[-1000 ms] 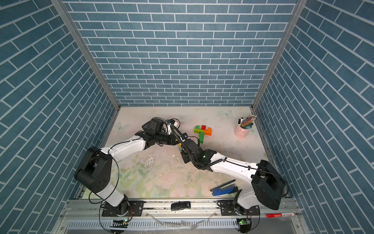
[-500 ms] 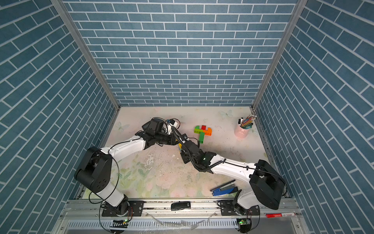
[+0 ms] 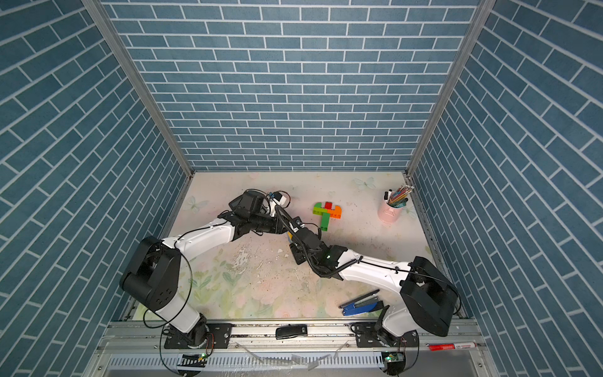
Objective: Assemble a fork with lego
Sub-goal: Assemble the lego brick with the lego brick.
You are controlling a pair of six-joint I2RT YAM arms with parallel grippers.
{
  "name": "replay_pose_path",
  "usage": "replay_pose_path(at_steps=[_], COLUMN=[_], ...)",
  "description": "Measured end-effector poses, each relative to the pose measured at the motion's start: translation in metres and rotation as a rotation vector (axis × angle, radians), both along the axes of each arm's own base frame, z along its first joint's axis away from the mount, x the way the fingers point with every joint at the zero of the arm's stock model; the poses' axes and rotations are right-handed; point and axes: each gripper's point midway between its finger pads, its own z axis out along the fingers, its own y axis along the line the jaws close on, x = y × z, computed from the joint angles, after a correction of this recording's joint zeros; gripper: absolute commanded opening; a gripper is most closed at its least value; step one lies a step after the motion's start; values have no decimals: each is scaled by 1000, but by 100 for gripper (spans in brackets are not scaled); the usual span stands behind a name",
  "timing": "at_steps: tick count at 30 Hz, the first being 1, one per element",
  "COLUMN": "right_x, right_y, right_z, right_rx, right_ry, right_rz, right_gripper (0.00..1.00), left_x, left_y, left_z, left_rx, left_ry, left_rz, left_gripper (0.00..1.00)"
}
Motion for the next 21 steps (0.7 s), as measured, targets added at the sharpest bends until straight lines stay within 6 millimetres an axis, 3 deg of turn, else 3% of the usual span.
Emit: replay_pose_path(at_steps=[5, 10, 14, 17, 21], right_x=[-6, -2, 3, 16, 29], right_y=[1, 5, -7, -23, -40], right_z=[-6, 22, 49, 53, 41], right_rx=[10, 100, 279, 436, 621], right_ry=[26, -25, -46, -17, 79], right_rz=[21, 23, -22, -97, -191], right_gripper=[98, 98, 99, 99, 99], left_x=[0, 0, 0, 0, 0], left_y=[0, 0, 0, 0, 0], left_z=[0, 0, 0, 0, 0], left_rx=[0, 0, 0, 0, 0], left_ry=[0, 0, 0, 0, 0], left_rz=[0, 0, 0, 0, 0], left_gripper=[32, 31, 31, 31, 31])
